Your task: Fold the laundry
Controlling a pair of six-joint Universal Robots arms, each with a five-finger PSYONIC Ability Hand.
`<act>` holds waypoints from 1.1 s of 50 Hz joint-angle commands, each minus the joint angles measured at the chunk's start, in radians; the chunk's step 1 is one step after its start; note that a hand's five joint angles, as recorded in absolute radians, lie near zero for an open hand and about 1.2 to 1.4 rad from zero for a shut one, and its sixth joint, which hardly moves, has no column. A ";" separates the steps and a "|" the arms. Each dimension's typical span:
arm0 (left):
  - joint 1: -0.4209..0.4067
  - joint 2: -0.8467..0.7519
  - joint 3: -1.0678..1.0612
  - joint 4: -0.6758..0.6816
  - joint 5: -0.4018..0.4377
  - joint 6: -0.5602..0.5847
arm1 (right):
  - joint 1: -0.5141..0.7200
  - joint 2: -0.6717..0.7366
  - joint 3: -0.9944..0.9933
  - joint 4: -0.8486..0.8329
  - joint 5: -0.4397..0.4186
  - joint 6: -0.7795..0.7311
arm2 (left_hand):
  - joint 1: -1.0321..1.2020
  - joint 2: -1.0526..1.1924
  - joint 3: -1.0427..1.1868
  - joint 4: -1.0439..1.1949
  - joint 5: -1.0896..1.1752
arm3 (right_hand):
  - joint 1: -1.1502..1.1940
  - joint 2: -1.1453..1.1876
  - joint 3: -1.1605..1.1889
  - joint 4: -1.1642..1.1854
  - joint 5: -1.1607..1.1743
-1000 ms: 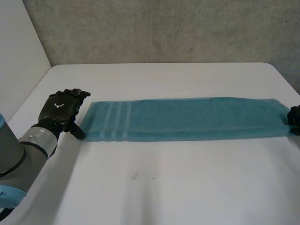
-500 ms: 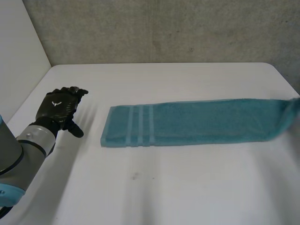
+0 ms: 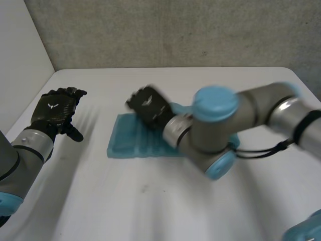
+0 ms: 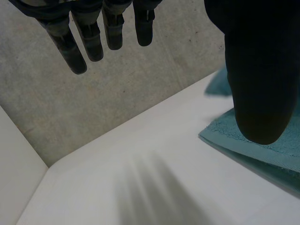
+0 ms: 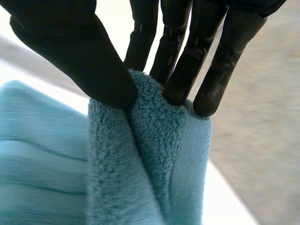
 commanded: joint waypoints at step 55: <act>-0.320 -0.606 0.734 -0.092 -0.184 0.013 | -0.367 -0.358 0.709 -0.098 0.202 0.116 | 0.153 0.153 0.141 0.151 0.135 | -0.401 -0.618 -0.636 -0.632 -0.592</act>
